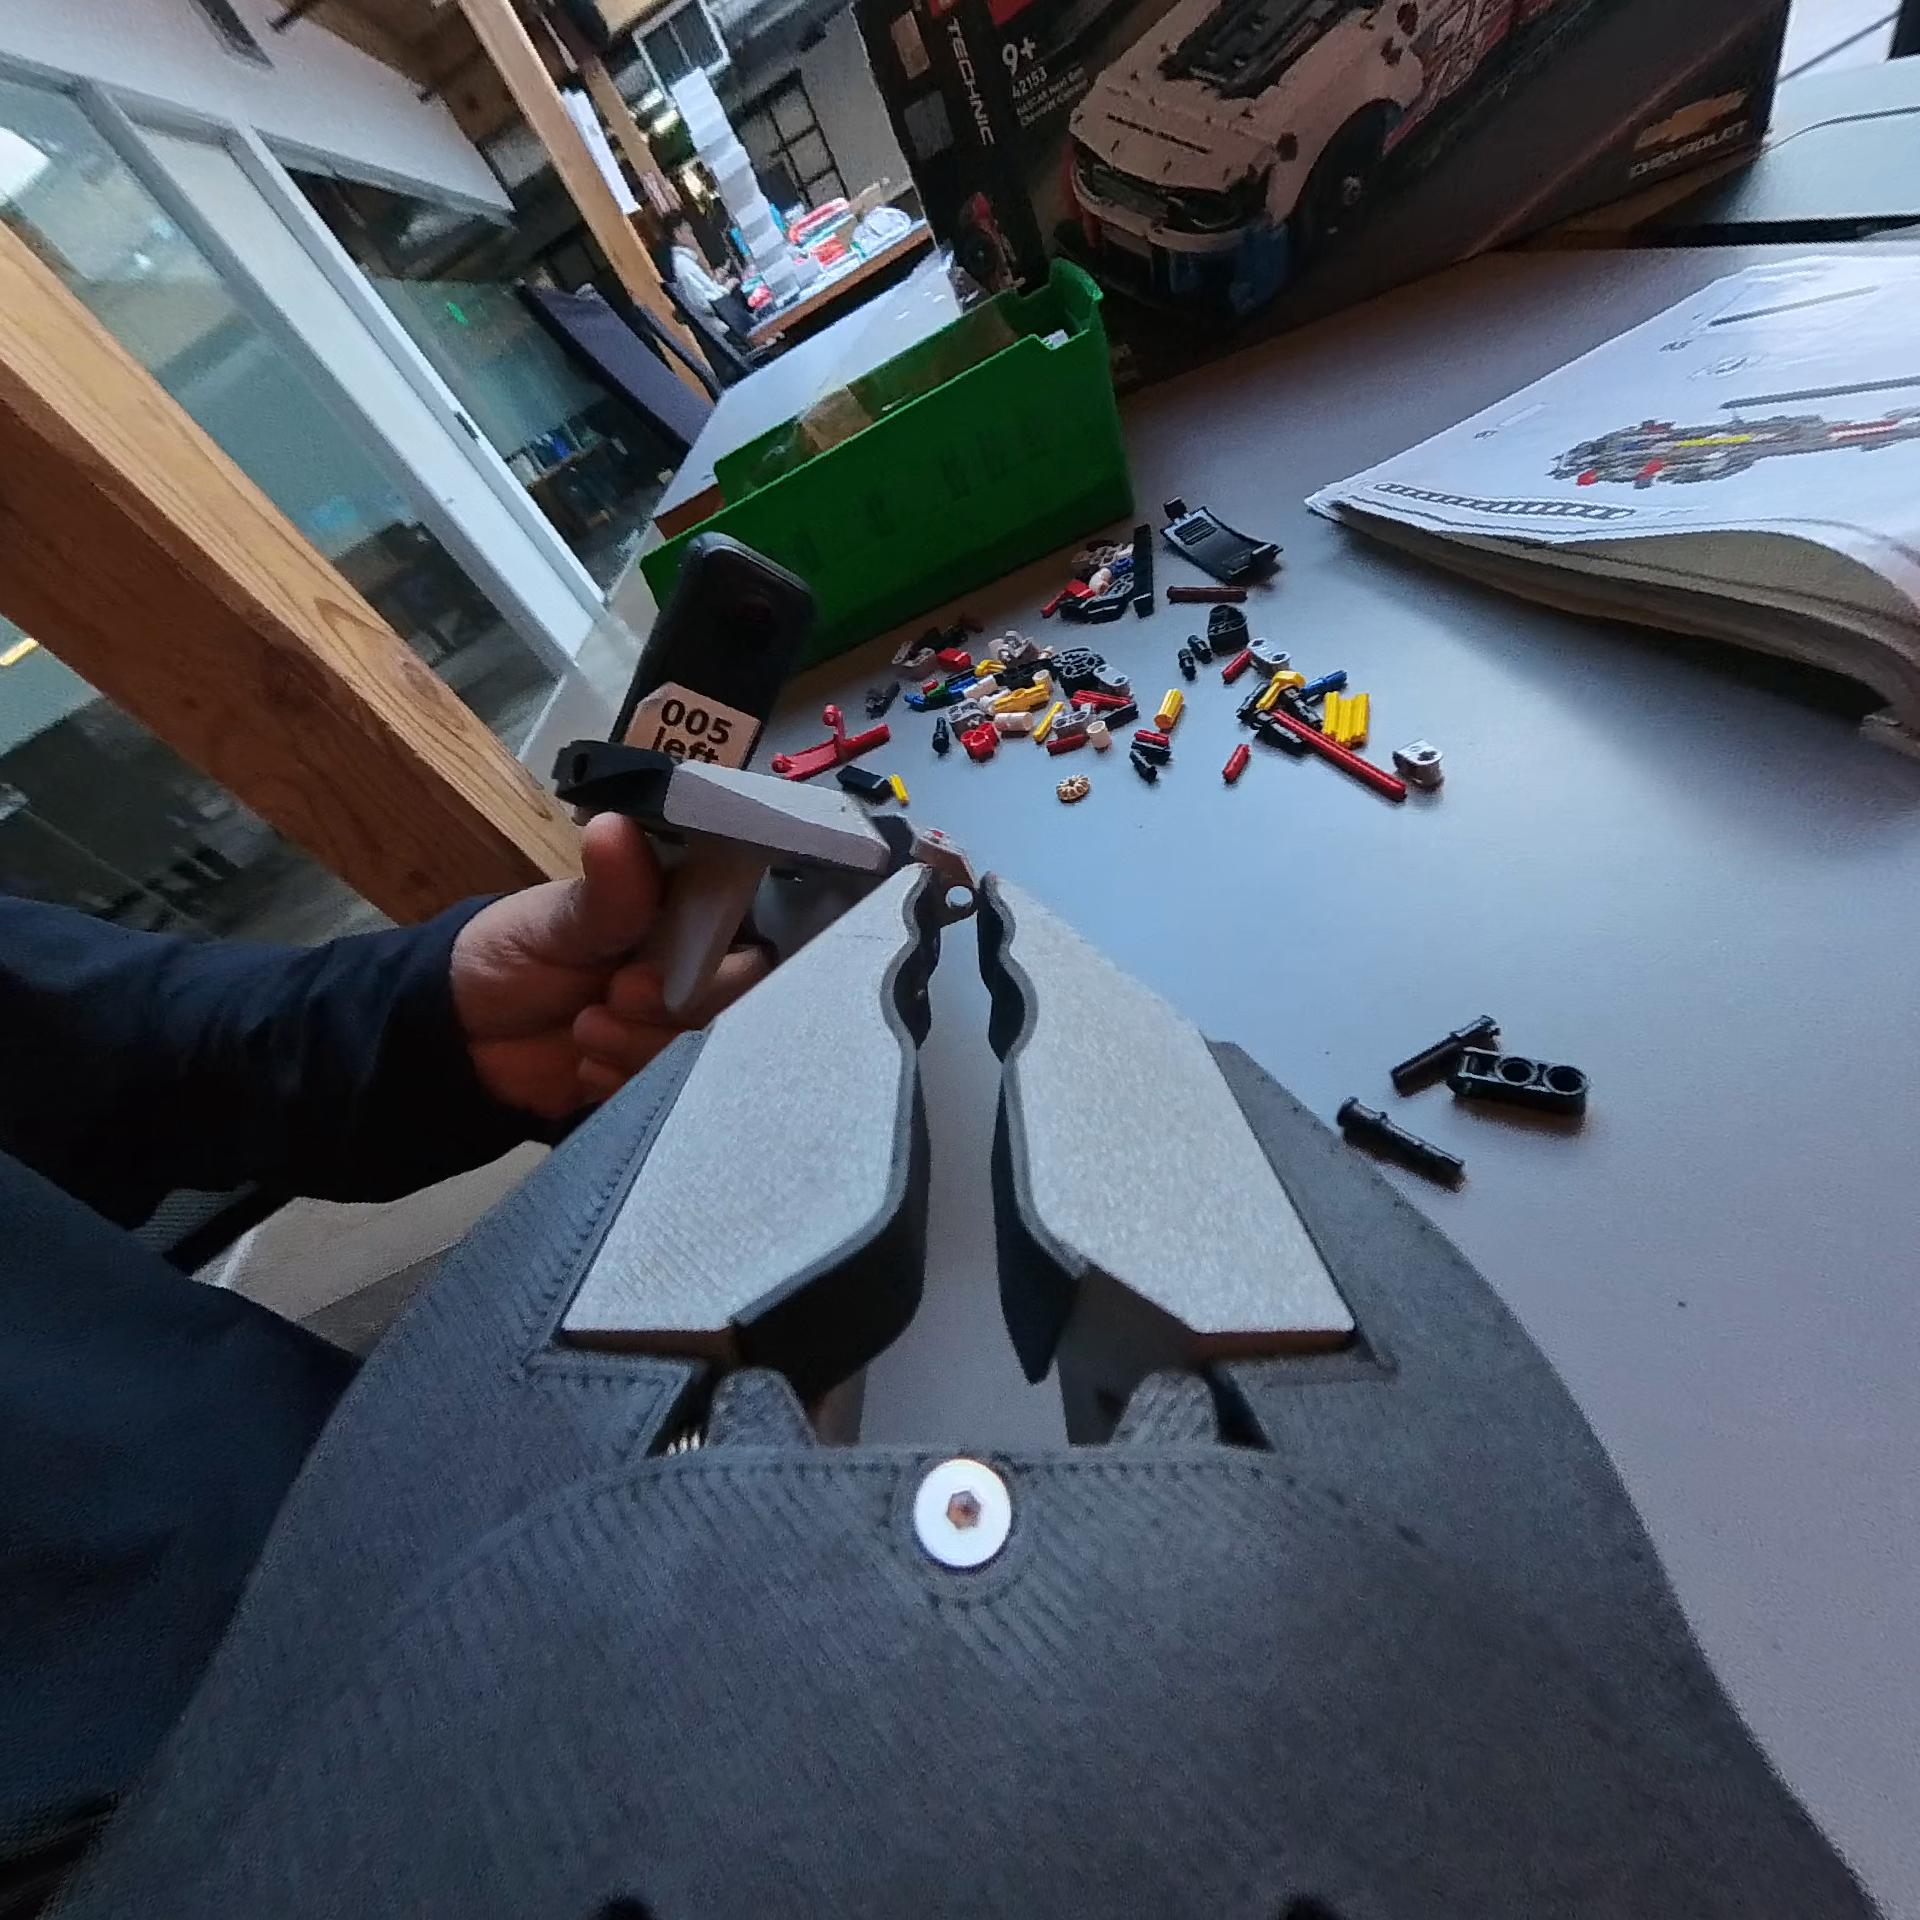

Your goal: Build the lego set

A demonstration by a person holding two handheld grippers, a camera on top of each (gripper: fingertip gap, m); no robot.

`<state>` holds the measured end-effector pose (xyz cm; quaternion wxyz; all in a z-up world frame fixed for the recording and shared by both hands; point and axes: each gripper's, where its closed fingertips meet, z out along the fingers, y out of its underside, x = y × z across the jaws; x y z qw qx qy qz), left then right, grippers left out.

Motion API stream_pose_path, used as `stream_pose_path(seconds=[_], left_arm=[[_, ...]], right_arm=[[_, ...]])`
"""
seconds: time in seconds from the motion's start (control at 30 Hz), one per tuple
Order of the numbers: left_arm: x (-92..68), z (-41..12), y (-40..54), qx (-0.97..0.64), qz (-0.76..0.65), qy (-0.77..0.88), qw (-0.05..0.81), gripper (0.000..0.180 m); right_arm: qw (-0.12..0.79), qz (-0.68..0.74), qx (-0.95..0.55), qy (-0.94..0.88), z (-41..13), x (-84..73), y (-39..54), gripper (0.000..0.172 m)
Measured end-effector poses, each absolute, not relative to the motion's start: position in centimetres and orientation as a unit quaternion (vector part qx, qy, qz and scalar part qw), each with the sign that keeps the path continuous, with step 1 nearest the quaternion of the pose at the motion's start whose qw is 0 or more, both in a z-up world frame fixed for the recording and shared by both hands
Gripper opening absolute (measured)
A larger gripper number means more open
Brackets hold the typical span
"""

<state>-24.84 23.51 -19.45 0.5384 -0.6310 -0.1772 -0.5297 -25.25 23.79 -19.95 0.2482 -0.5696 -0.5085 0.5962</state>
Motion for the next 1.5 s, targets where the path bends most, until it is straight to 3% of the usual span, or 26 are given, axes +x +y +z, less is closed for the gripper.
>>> stream_pose_path(seconds=[0.1, 0.23, 0.57, 1.27, 1.5], left_arm=[[-24.8, -19.49, 23.52, -0.637, -0.521, -0.17, 0.541, 0.004], [-24.82, -19.82, 23.6, -0.649, -0.512, -0.169, 0.536, 0.015], [-24.73, -19.57, 23.52, -0.647, -0.515, -0.161, 0.539, 0.003], [-24.53, -19.59, 23.25, -0.682, -0.46, -0.121, 0.555, 0.002], [-24.2, -19.36, 23.1, -0.703, -0.472, -0.086, 0.526, 0.002]], right_arm=[[0.24, 0.605, -0.569, -0.503, -19.85, -25.21, 23.7, 0.003], [0.241, 0.603, -0.568, -0.506, -19.82, -25.21, 23.63, 0.003], [0.235, 0.601, -0.565, -0.513, -20.0, -25.22, 23.27, 0.003], [0.252, 0.595, -0.567, -0.511, -19.86, -25.06, 23.18, 0.004], [0.275, 0.591, -0.565, -0.505, -19.46, -24.89, 23.21, 0.004]])
